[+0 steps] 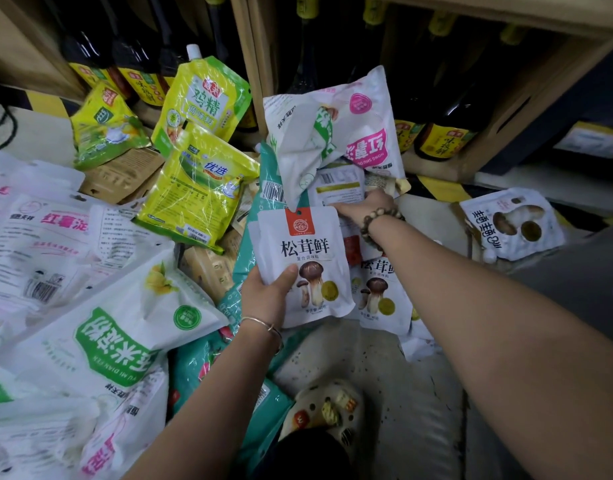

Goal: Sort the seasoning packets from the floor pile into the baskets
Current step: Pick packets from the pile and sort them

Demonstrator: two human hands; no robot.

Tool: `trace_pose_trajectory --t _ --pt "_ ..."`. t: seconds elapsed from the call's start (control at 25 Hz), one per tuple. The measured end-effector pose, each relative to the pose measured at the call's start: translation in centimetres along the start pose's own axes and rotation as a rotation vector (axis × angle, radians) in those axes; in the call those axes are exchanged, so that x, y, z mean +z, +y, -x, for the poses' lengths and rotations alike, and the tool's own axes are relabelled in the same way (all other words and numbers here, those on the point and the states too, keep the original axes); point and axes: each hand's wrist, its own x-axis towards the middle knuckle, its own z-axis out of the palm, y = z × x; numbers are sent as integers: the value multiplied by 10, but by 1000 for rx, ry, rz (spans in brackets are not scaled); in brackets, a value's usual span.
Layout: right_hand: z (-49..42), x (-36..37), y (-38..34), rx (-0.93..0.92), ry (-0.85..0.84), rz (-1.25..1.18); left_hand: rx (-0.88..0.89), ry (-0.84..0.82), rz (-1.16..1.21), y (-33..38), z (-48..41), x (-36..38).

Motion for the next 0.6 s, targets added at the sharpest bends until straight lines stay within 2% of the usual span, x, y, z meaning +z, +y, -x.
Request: trace_pose_trajectory --t 0.2,0.4,0.6 --pt "11 5 15 100 18 -270 4 20 3 0 -3 3" --pt "54 12 28 108 234 -644 -11 34 66 -3 0 -2" --pt "110 -18 25 68 413 -776 46 -55 109 17 31 -25"
